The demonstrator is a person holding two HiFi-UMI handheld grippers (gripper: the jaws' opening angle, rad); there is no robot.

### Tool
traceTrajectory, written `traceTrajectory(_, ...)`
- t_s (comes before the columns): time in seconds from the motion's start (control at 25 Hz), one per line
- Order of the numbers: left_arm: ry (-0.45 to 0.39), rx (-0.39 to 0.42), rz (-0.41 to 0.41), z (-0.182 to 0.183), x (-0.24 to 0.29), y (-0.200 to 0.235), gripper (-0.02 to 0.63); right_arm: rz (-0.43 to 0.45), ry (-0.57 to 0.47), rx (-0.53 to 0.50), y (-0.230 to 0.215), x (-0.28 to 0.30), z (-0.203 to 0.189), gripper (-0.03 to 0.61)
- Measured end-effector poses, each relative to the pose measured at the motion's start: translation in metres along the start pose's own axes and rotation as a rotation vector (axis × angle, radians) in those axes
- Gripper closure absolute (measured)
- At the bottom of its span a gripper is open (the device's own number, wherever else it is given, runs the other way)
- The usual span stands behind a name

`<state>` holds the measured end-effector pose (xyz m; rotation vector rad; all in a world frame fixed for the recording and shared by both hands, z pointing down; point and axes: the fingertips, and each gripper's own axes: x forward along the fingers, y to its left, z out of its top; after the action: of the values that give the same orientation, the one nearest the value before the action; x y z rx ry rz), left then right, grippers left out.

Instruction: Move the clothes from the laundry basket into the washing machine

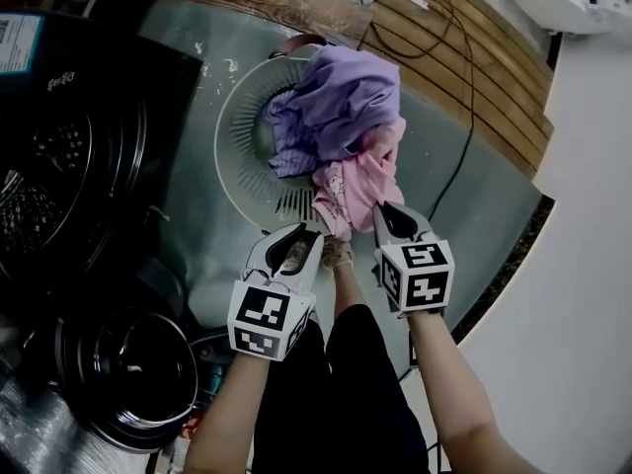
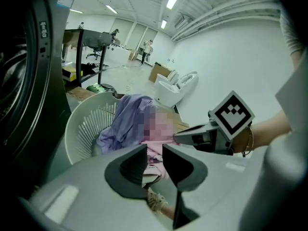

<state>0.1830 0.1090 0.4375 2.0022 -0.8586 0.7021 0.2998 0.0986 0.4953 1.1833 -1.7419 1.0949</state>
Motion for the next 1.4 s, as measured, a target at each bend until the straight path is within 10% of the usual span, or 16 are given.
traceTrajectory(0.4,-0.019,0.159,-0.115,0.045,-0.009,-0.036,0.321,0.282,-0.26,0.033,0.063,-0.104,0.087,0.535)
traceTrajectory(0.8,-0.118,0.144,-0.099,0.091,-0.04,-0.021,0.291,0.583,-0.396,-0.063,0.171,-0.169,0.161,0.537)
traceTrajectory(0.92,-0.178,0.114,-0.05,0.102,-0.055,-0.006,0.365,0.66,-0.452,-0.099,0.198,-0.19,0.183,0.537)
traceTrajectory(1.04,-0.227,0.064,-0.023,0.108,-0.077,0.01,0.585,0.678,-0.488,-0.118,0.206,-0.198,0.196,0.535)
traceTrajectory(1.4,-0.27,0.009,0.067,0.115,-0.149,0.047,0.6,0.577,-0.361,-0.308,0.199,-0.148,0.177,0.486)
